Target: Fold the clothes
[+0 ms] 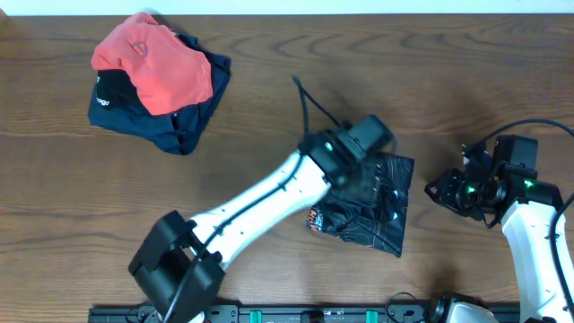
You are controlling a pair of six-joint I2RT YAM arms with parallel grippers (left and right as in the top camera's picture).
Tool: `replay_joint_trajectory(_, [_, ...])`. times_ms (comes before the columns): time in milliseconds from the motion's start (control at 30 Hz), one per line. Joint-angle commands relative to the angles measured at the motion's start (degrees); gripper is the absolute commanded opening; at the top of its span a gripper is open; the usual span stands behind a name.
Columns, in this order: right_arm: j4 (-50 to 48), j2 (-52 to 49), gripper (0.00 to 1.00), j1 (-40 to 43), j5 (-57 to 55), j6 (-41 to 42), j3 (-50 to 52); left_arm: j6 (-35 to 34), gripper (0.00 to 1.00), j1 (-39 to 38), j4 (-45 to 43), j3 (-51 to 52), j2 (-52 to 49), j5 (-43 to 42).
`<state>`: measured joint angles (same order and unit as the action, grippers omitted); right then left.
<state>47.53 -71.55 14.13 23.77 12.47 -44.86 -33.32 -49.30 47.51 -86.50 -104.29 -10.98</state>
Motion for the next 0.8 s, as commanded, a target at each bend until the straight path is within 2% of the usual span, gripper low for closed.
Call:
replay_joint_trajectory(0, [0.0, 0.6, 0.3, 0.4, 4.0, -3.4, -0.9, 7.6, 0.73, 4.7, 3.5, -2.9, 2.6, 1.4])
replay_joint_trajectory(133, [-1.0, 0.6, 0.31, -0.3, 8.6, -7.4, -0.9, 8.3, 0.73, 9.7, 7.3, -2.1, 1.8, 3.5])
replay_joint_trajectory(333, [-2.3, 0.6, 0.32, -1.4, 8.4, -7.2, -0.9, 12.5, 0.74, 12.6, 4.4, 4.4, -0.2, -6.2])
replay_joint_trajectory(467, [-2.1, 0.6, 0.32, -1.4, 7.7, -7.2, -0.9, 18.4, 0.85, 12.6, -2.0, 9.9, -0.5, -15.7])
replay_joint_trajectory(633, [-1.9, 0.6, 0.32, -1.4, 7.7, -7.2, -0.9, 25.5, 0.86, 12.6, -4.0, 12.8, -0.6, -16.9])
replay_joint_trajectory(767, [-1.8, 0.6, 0.32, -1.4, 7.8, -7.2, -0.9, 31.3, 0.86, 12.5, -5.5, 14.6, -0.6, -21.9])
